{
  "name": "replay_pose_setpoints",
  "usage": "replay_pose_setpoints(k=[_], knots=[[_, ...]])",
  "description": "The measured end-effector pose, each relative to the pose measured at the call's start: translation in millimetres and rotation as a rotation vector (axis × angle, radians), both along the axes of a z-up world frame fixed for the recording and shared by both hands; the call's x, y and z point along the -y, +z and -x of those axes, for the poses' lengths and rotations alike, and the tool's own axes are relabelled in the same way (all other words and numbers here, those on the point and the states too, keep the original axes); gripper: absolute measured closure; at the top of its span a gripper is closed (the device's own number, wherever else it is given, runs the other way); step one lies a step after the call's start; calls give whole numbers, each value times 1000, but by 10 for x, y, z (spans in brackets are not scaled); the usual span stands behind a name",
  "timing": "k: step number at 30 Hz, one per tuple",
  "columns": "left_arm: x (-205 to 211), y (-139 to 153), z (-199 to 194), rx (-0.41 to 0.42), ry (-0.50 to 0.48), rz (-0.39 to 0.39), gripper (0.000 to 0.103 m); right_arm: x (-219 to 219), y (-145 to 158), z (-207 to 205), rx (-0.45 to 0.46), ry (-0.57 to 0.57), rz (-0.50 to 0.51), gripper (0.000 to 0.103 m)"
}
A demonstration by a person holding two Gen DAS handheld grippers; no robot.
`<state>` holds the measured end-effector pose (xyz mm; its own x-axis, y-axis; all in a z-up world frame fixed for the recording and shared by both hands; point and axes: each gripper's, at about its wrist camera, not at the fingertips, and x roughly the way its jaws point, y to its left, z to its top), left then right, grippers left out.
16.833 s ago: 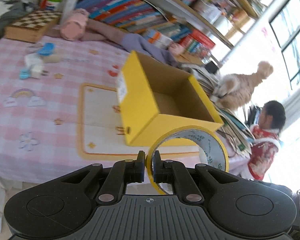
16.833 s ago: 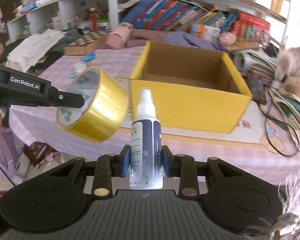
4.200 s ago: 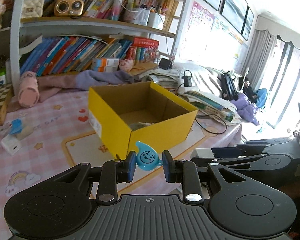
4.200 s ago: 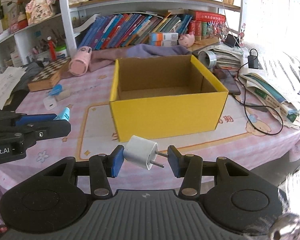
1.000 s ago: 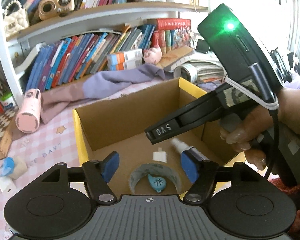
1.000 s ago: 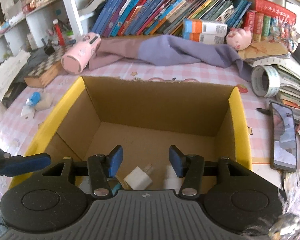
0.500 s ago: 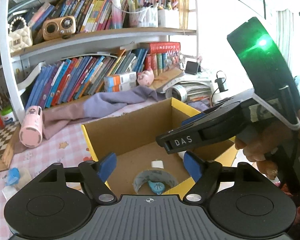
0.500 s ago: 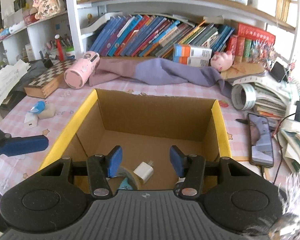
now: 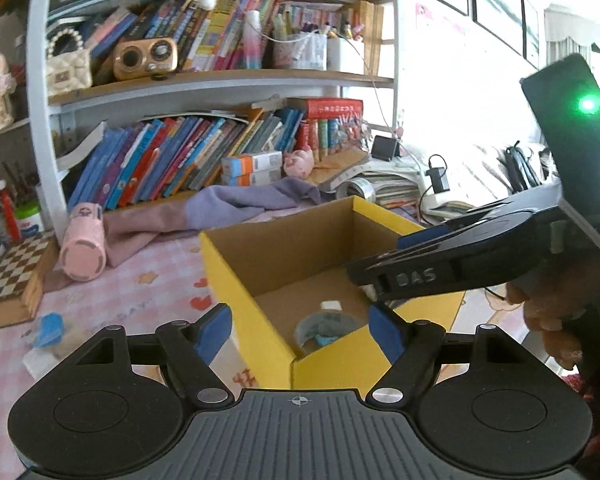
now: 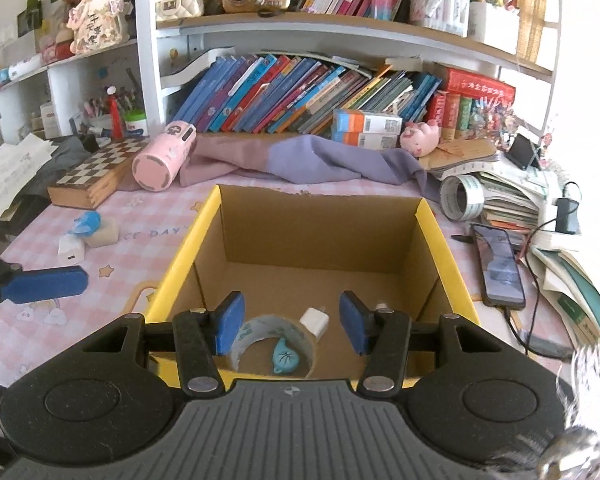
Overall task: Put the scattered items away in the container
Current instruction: 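Open the left tool to drop the blue clip while the right tool releases the charger plug, then move both open tools back toward the white adapter and blue wrapped item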
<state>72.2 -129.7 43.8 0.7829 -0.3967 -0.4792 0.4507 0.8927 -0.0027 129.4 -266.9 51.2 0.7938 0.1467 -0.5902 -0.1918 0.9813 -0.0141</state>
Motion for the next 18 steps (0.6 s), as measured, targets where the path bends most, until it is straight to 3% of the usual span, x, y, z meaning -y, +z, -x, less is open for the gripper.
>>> replay_pose_setpoints(k=[8,18], knots=[[-395,19,260,1,41,30,25,-195,0,370,30,-67,4,53],[-762,-49,553,-35,39,16,25,-454,-176,848,-7,-115,-13,53]])
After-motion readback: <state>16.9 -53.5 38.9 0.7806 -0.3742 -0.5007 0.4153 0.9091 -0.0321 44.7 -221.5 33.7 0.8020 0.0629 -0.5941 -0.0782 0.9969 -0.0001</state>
